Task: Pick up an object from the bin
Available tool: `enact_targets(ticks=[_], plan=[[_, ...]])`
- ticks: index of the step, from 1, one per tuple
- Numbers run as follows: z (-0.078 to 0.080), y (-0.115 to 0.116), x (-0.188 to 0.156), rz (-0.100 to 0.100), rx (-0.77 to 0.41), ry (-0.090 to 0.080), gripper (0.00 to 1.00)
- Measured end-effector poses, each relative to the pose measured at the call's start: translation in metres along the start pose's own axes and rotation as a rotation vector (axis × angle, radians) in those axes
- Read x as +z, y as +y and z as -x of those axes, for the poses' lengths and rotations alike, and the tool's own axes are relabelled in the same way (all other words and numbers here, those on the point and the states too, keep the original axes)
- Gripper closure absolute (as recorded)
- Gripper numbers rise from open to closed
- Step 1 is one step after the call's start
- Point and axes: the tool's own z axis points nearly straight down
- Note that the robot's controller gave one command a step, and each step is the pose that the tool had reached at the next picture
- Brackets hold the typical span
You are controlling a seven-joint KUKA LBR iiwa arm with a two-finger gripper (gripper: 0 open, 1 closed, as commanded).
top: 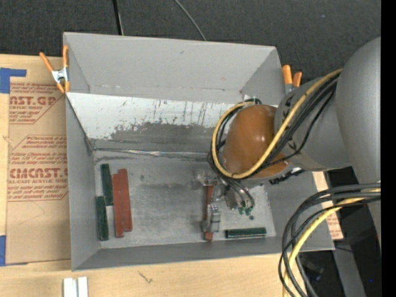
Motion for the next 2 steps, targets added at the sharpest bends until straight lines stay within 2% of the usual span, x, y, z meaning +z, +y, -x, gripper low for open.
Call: enact_targets(ticks=[1,2], plan=[[-0.0159,-0.0631,-0.0056,-0.001,-0.398,0.002,1.00],[-0.0159,-0.0630,-0.0056,0.000,-0.398,0.002,1.00]])
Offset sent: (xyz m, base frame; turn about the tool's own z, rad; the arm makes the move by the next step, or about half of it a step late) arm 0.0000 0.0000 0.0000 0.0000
